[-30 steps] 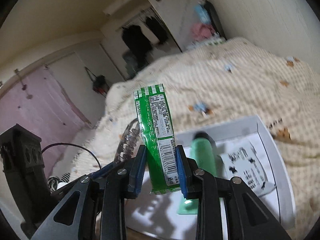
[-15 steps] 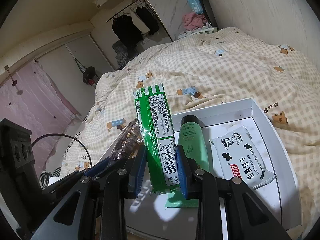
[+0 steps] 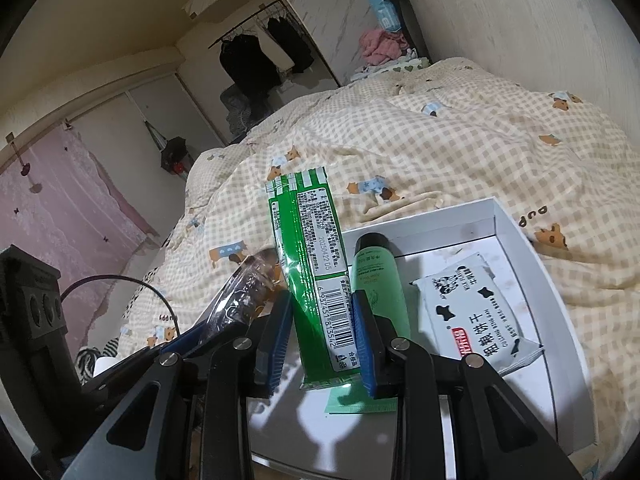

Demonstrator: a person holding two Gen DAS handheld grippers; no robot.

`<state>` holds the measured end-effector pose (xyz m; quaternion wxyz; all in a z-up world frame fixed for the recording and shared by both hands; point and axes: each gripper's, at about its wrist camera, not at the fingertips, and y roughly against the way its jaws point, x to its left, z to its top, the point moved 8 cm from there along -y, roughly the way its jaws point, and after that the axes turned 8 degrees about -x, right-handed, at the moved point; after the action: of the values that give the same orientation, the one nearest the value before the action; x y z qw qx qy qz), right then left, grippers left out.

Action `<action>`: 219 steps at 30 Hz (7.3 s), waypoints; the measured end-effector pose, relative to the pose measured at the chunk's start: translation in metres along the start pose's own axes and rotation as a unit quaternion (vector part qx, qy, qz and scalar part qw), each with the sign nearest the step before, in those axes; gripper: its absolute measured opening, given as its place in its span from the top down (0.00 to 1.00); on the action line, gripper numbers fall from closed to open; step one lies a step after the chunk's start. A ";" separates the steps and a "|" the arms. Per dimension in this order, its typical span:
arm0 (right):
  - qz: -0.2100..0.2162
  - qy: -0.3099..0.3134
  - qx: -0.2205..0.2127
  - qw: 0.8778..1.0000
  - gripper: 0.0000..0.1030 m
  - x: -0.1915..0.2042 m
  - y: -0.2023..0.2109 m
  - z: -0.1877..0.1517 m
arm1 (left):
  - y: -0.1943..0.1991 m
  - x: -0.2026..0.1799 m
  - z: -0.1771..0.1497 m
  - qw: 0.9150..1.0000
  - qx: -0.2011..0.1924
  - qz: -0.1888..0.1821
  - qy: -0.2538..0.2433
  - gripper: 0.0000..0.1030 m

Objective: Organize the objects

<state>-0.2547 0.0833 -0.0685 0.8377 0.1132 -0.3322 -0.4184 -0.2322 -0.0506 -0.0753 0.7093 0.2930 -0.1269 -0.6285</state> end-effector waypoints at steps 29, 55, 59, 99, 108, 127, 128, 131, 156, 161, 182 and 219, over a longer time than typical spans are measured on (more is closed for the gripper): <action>0.138 0.179 -0.081 0.971 0.26 0.070 0.172 0.047 | 0.180 -0.019 0.048 0.971 -0.172 0.015 -0.165 0.22; 0.114 0.213 -0.038 0.970 0.15 0.016 0.168 -0.068 | 0.143 -0.030 -0.074 0.985 -0.060 -0.049 -0.154 0.18; 0.115 0.210 -0.038 0.970 0.15 0.016 0.169 -0.067 | 0.142 -0.030 -0.074 0.985 -0.059 -0.050 -0.154 0.18; 0.134 0.157 -0.030 0.978 0.05 0.002 0.175 -0.048 | 0.153 -0.017 -0.051 0.987 -0.056 -0.097 -0.120 0.17; 0.066 0.084 0.085 0.991 0.21 -0.065 0.147 -0.024 | 0.177 -0.029 -0.019 0.981 -0.067 -0.138 -0.121 0.17; 0.054 0.115 0.186 0.974 0.75 -0.054 0.116 -0.053 | 0.170 -0.067 -0.046 0.971 -0.027 -0.166 -0.170 0.17; 0.055 0.118 0.189 0.973 0.80 -0.049 0.117 -0.054 | 0.170 -0.067 -0.046 0.971 -0.026 -0.167 -0.169 0.17; 0.108 0.103 0.205 0.967 0.86 -0.023 0.124 -0.059 | 0.170 -0.067 -0.043 0.972 -0.025 -0.165 -0.166 0.17; 0.220 0.248 0.178 0.926 0.94 0.096 0.144 -0.090 | 0.081 -0.012 -0.081 0.893 0.222 -0.228 0.318 0.30; 0.222 0.247 0.183 0.925 0.94 0.094 0.147 -0.093 | 0.070 -0.003 -0.096 0.850 0.247 -0.237 0.400 0.75; 0.044 -0.057 0.207 0.976 0.50 -0.051 0.090 -0.041 | 0.163 0.007 -0.017 0.994 -0.067 -0.072 0.048 0.90; 0.087 -0.104 0.210 0.968 0.83 -0.063 0.074 -0.037 | 0.148 -0.025 -0.039 0.997 -0.052 -0.061 -0.020 0.90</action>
<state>-0.2119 0.1750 -0.0907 0.7893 0.2134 -0.5062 -0.2743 -0.0938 -0.0108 -0.0168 0.6813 0.2500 -0.0905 -0.6820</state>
